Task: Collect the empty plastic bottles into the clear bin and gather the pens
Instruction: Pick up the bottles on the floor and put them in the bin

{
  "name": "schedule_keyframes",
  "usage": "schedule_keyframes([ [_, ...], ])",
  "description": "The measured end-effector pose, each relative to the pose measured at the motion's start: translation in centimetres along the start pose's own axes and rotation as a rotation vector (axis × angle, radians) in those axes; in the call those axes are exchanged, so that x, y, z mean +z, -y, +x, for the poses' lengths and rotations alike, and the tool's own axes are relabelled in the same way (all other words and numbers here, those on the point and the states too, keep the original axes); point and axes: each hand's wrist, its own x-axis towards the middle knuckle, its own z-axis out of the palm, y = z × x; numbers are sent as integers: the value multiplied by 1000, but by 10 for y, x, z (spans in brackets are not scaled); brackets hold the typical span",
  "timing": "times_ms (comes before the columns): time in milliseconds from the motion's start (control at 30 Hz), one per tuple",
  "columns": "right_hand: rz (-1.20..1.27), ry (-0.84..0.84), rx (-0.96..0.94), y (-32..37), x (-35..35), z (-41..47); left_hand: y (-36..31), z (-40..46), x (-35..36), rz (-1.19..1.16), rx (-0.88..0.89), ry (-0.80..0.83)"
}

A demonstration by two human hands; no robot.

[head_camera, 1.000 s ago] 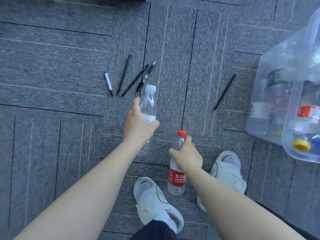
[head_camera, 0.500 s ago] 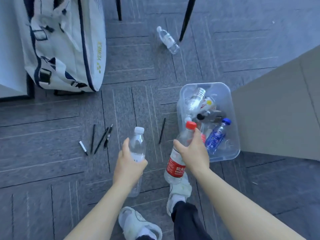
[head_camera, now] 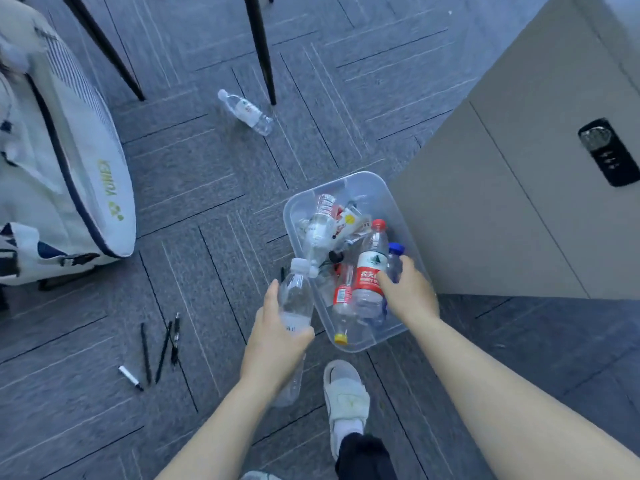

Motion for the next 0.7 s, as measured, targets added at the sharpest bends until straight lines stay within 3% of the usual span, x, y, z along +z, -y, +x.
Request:
schedule_keyframes([
  [367, 84, 133, -56, -7, -54, -55, -135, 40, 12, 281, 74, 78],
  [567, 127, 134, -33, -2, -59, -31, -167, 98, 29, 345, 105, 100],
  [700, 160, 124, -28, 6, -51, -13, -171, 133, 42, 254, 90, 200],
])
